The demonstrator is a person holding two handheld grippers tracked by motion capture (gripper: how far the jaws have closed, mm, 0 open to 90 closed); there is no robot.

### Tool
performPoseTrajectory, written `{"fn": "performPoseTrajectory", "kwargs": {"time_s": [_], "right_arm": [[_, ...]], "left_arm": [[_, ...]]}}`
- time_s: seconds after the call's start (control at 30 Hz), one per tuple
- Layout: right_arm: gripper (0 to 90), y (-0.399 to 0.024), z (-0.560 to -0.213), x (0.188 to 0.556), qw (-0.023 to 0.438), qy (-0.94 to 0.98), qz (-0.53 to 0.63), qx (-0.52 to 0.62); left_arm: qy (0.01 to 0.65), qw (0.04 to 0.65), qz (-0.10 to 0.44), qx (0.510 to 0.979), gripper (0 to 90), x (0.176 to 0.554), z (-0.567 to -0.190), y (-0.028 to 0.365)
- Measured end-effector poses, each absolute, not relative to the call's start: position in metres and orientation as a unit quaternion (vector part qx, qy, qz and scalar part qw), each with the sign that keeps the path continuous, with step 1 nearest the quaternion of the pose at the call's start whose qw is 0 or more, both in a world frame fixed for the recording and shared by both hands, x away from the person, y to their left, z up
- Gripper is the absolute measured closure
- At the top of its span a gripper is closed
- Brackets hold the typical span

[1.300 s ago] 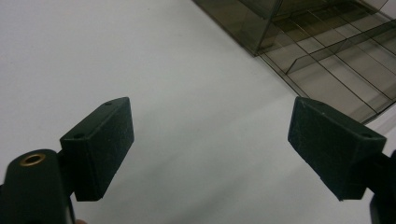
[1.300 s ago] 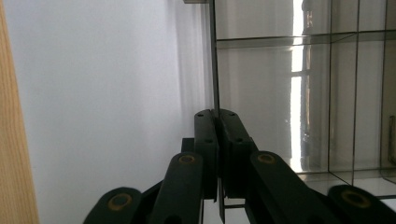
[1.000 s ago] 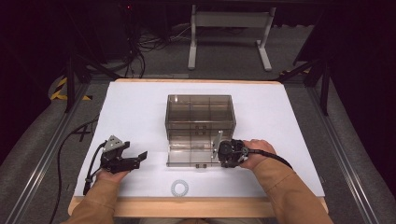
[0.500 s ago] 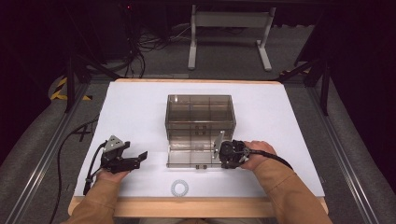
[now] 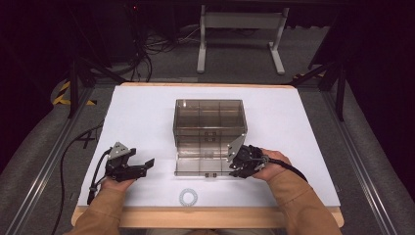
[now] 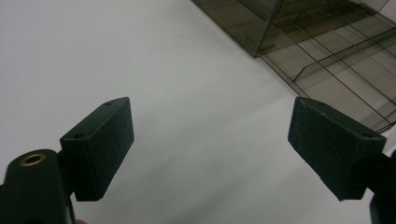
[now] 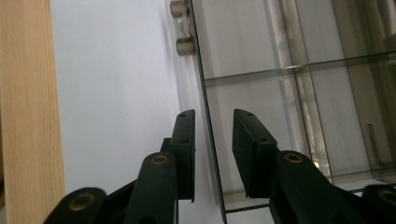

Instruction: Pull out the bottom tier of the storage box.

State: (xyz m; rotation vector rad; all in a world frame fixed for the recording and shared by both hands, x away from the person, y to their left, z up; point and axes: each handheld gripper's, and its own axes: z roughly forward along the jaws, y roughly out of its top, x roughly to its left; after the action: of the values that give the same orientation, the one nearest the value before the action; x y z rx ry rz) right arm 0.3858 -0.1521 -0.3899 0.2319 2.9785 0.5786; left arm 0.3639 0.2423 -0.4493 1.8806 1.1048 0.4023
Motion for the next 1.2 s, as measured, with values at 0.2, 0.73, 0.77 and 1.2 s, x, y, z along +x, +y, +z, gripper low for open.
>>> {"fn": "performPoseTrajectory", "kwargs": {"time_s": [0.2,0.73,0.77,1.2], "right_arm": [[67.4,-0.155,-0.389,0.385,0.049,0.963,0.248,0.099],[65.6,-0.168,-0.385,0.383,0.068,0.925,0.339,0.155],[65.6,-0.168,-0.385,0.384,0.070,0.924,0.338,0.165],[68.1,-0.161,-0.381,0.380,0.085,0.916,0.350,0.176]], "left_arm": [[0.447,0.446,0.162,0.758,15.1,0.364,-0.449,0.242],[0.446,0.445,0.162,0.759,15.2,0.364,-0.449,0.242],[0.447,0.446,0.162,0.759,15.2,0.364,-0.449,0.242],[0.446,0.447,0.162,0.759,15.2,0.365,-0.449,0.241]]}}
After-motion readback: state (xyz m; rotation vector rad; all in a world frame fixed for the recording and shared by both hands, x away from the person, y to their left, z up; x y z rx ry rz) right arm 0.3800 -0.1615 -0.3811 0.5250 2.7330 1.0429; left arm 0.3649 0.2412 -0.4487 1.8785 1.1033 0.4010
